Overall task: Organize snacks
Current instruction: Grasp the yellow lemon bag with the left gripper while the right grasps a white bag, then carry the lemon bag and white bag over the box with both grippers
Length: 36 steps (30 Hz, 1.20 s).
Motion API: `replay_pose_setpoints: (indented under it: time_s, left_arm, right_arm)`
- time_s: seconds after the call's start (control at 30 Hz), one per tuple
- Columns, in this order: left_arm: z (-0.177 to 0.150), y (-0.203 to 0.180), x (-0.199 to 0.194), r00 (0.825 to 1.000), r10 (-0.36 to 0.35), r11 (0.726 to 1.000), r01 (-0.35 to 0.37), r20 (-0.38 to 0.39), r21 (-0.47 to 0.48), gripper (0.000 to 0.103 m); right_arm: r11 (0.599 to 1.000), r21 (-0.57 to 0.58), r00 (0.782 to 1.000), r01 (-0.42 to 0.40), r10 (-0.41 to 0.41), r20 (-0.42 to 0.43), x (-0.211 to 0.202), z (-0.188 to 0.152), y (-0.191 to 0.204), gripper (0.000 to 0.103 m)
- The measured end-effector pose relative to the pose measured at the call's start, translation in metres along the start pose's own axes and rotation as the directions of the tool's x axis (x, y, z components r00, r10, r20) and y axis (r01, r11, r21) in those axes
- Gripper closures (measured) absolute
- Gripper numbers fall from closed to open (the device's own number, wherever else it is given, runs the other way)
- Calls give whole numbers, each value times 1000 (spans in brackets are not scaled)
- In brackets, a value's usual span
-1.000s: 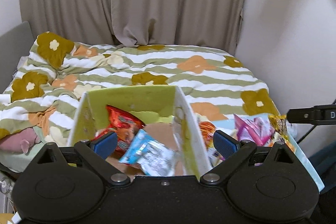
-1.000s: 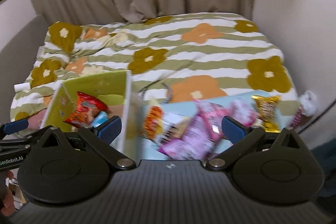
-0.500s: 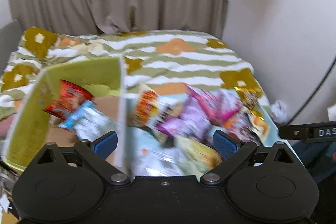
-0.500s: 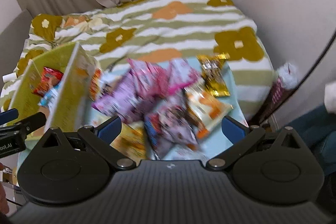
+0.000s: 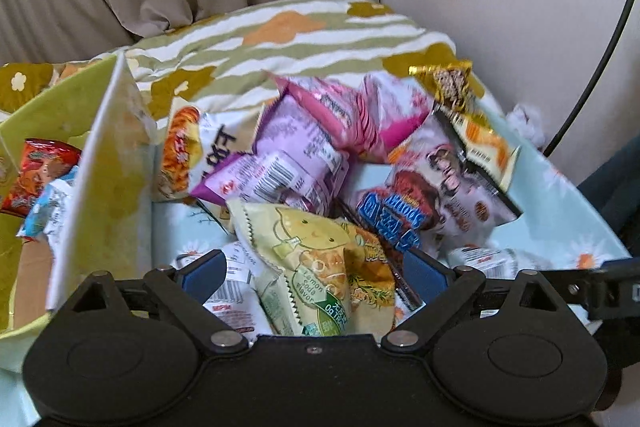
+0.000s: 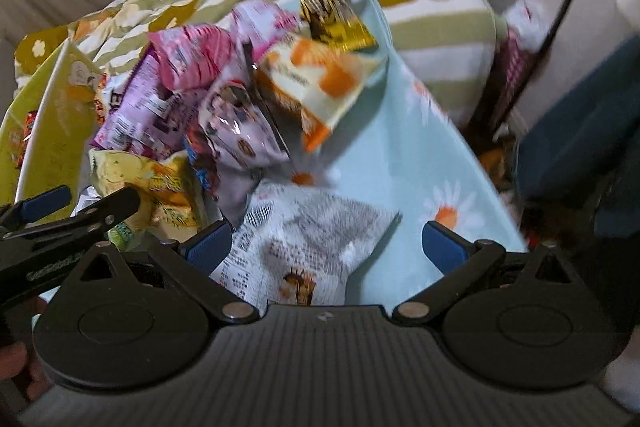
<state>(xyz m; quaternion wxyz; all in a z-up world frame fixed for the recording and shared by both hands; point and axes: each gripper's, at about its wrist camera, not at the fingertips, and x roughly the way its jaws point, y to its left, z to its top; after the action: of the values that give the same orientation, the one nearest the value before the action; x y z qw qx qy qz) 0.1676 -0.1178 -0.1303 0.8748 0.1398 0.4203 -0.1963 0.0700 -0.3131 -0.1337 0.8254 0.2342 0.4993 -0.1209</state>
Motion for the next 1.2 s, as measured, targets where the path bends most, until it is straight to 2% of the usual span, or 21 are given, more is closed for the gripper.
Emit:
replay_pose_setpoints:
  time_s: [0.13,0.2,0.33,0.4,0.6,1.13,1.2]
  left_arm:
    - [-1,-3,17,1000,-4,1000,5,-23,20,10]
    - [-2,-6,25,999,0,999,2,-43,45,15]
    - [-5,-9,35,997,1,997,4,-71,81,17]
    - [-6,-8,35,997,8,995,-1,-71,97,26]
    - [-5,-7,30,999,3,992,3,-48,124,45]
    - [-5,0,10,1000,-4,994,7,-29,108,49]
    - [-5,1,8,1000,-2,994,5,-25,105,49]
  right_arm:
    - [999,50,1000,-17,18,-13,12,-4,-5,0]
    - [996,81,999,-26,28,-18,16,-5,-7,0]
    - [988,141,998,-57,62,-28,24,-6,-12,0]
    - [985,159,997,-63,70,-35,28,-7,-12,0]
    - [980,188,996,-62,73,-53,39,-9,-8,0]
    - [985,162,995,-62,74,-71,52,-7,0,0]
    - [984,159,993,-75,88,-77,53,-7,0,12]
